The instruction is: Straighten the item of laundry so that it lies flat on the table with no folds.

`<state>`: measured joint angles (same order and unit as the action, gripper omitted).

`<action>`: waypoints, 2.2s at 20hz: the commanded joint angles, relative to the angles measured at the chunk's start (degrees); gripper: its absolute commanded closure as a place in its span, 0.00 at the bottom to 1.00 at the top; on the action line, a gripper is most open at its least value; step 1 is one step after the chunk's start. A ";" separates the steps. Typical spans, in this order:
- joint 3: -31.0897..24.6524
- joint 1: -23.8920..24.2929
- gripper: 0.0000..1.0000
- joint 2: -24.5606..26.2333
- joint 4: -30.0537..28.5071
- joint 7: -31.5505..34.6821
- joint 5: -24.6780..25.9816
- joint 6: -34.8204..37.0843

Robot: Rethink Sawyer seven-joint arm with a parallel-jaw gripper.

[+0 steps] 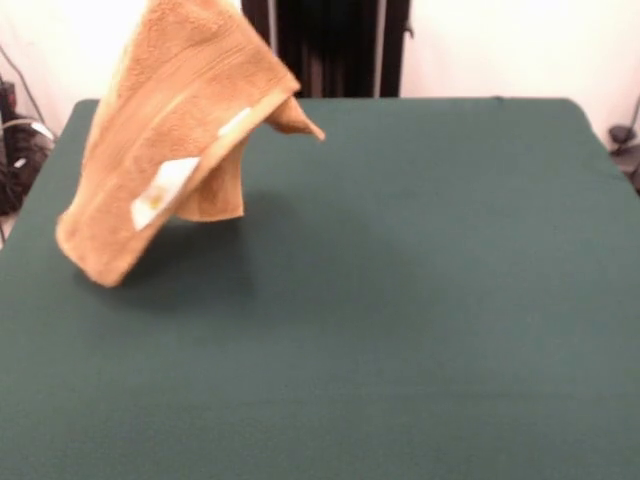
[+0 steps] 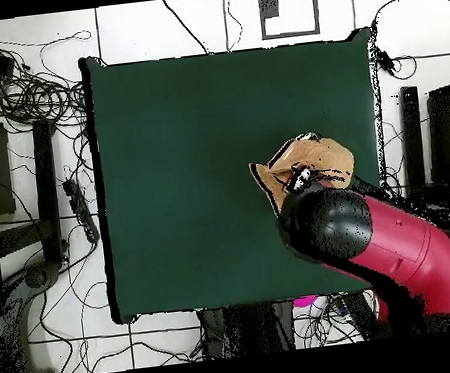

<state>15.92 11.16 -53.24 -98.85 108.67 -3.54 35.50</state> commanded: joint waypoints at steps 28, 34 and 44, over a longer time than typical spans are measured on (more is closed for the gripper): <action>-11.37 -10.02 1.00 5.82 -1.91 15.26 -5.23 -0.56; -12.19 -12.41 1.00 4.60 -2.84 19.76 -10.29 6.33; -13.97 -9.40 1.00 13.22 -2.35 12.61 -8.81 -14.67</action>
<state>5.57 0.34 -47.42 -102.10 110.17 -11.12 31.13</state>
